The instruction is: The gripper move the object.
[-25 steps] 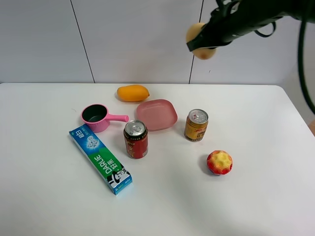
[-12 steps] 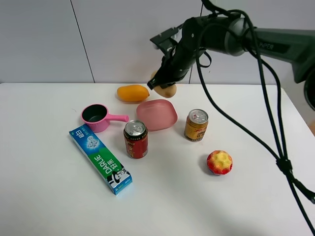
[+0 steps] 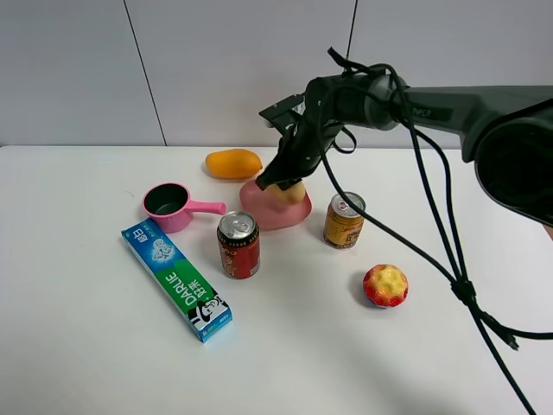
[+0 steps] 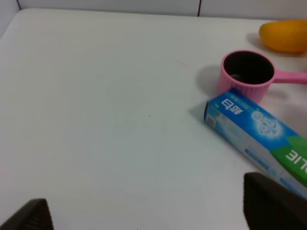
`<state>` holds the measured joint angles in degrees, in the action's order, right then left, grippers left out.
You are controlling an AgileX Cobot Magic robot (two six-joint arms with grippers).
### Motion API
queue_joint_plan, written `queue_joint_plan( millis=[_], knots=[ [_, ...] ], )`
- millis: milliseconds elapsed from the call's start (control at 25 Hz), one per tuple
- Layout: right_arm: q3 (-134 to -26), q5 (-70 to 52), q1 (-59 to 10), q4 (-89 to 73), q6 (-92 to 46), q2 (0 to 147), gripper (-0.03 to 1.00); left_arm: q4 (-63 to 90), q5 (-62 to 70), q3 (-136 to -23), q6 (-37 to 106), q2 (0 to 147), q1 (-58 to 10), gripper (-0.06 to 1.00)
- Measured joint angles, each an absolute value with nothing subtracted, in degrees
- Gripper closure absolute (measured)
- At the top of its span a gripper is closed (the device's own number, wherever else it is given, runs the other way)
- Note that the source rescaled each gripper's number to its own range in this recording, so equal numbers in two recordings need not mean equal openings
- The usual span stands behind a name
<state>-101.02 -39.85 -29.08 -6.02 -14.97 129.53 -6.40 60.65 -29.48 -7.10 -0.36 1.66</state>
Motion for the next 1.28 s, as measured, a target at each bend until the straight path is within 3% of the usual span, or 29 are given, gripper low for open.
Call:
queue_joint_plan(
  millis=[480,560,680,800,960,1280],
  knots=[
    [-101.1,-36.3,-30.4,-7.0,-15.9,133.0,0.95,-6.4,60.7,-29.5,-7.1,-0.4,1.7,-0.06],
    [-101.1,-36.3,-30.4,-7.0,-16.0,133.0,0.83,-6.4,60.7,-29.5,-7.1,-0.4,1.7,-0.06],
    [-101.1,-36.6,-30.4,-7.0,-16.2,133.0,0.40,-6.3,60.7,-29.5,-7.1,-0.4,1.7,-0.06],
    [-101.1,-36.7,-30.4,-7.0,-16.2,132.8,0.08,-6.3,60.7,-29.5,-7.1,-0.4,1.7,-0.06],
    [-101.1,-37.9,-30.4,-7.0,-16.2,129.2,-0.02,-6.3,60.7,-29.5,-7.1,-0.4,1.7,-0.06],
    [-101.1,-38.6,-29.7,-1.4,-12.8,108.6,-0.03,-6.3,60.7,-29.5,-7.1,-0.4,1.7,-0.06]
  ],
)
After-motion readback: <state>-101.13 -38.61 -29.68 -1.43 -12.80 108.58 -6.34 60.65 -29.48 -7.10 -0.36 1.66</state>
